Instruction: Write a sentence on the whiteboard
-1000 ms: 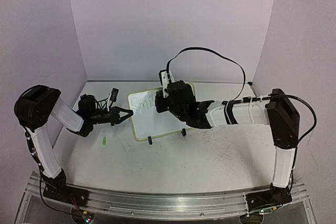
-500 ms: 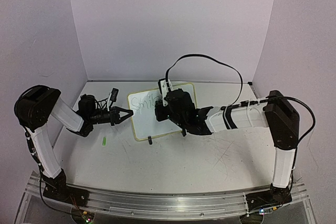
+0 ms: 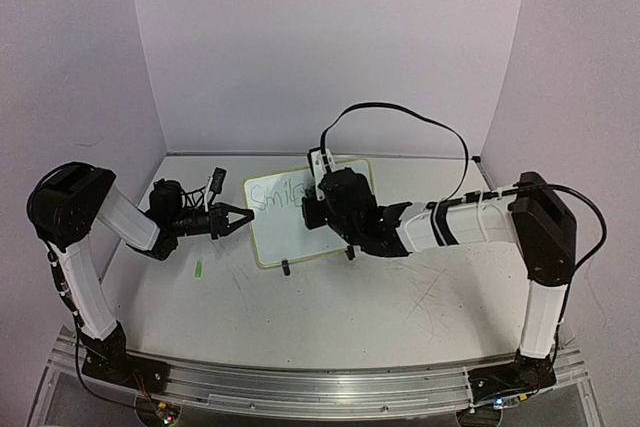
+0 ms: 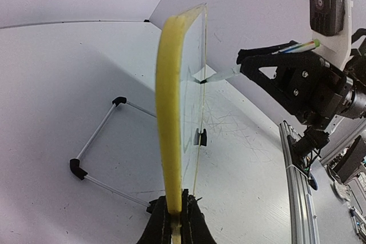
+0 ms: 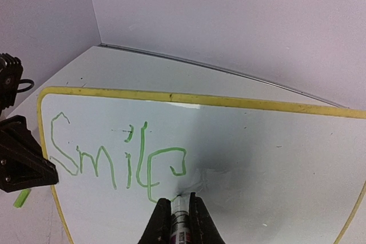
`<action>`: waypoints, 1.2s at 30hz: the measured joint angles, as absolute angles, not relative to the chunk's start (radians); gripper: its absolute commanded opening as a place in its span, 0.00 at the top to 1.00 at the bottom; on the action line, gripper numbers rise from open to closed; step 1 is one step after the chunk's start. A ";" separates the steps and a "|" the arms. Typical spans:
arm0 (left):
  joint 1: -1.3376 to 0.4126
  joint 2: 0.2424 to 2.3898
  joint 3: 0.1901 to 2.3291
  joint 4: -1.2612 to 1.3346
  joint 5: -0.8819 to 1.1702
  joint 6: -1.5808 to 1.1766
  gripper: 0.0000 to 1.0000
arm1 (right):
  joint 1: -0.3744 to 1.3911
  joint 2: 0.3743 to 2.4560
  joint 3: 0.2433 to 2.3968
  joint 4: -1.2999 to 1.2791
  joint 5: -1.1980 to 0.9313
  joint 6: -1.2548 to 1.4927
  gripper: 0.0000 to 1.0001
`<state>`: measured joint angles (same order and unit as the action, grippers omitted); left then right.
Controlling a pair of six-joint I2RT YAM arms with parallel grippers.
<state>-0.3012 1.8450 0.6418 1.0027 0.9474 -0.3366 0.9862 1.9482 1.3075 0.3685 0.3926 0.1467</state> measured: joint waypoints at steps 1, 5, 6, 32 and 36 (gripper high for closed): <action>-0.301 1.845 0.642 1.003 0.948 -0.336 1.00 | 0.982 1.941 1.306 0.374 0.377 0.137 1.00; -0.301 1.845 0.642 1.003 0.948 -0.336 1.00 | 0.971 1.863 1.245 0.412 0.295 0.110 1.00; -0.302 1.845 0.642 1.003 0.947 -0.335 1.00 | 0.970 1.837 1.226 0.422 0.278 0.103 1.00; -0.322 1.797 0.641 0.915 0.885 -0.276 1.00 | 0.970 1.754 1.166 0.391 0.291 0.000 1.00; -0.322 1.796 0.641 0.914 0.880 -0.276 1.00 | 0.971 1.769 1.172 0.368 0.290 0.054 1.00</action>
